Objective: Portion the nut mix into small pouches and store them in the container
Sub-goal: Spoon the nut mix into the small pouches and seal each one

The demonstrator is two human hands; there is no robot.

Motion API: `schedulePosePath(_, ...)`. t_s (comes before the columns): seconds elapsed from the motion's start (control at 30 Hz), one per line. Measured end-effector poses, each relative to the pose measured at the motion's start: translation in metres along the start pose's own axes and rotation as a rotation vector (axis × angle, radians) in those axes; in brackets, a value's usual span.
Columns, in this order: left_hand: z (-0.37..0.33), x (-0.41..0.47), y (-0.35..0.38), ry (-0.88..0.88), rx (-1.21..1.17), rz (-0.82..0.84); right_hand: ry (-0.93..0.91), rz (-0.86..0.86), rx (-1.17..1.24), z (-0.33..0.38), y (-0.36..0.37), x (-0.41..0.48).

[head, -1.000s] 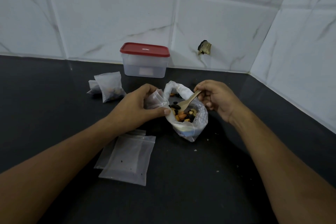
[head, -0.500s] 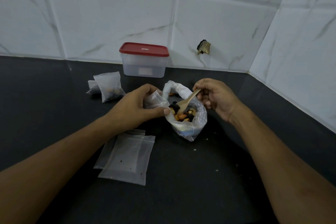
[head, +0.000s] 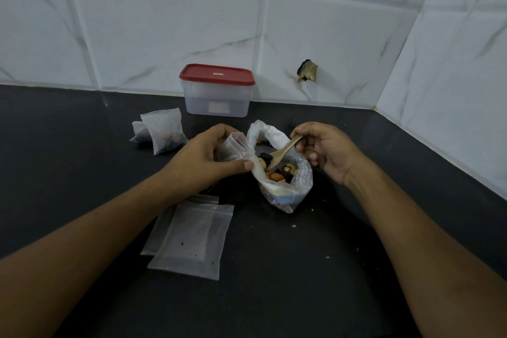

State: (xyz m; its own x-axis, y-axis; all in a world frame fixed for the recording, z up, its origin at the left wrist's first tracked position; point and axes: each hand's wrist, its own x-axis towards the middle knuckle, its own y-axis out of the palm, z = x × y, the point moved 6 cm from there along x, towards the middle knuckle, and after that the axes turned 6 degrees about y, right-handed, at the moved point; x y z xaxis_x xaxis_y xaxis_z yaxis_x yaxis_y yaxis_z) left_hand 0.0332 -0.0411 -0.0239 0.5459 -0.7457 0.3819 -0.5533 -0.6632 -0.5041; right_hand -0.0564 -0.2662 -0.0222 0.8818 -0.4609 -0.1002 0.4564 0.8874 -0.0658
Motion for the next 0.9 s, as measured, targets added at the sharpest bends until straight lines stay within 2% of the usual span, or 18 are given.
schedulePosePath(0.5,0.0003,-0.0002,0.0000,-0.011,0.027,0.006,0.076,0.012,0.128,-0.0052,-0.0029,0.0043)
schedulePosePath(0.7,0.0008,0.0006,0.0002,-0.004,0.035,0.008,0.061,0.051,0.061,-0.0078,0.0012,0.0056)
schedulePosePath(0.9,-0.0001,0.0000,0.0006,-0.002,0.037,0.011,0.100,0.001,0.145,-0.0102,-0.0017,0.0072)
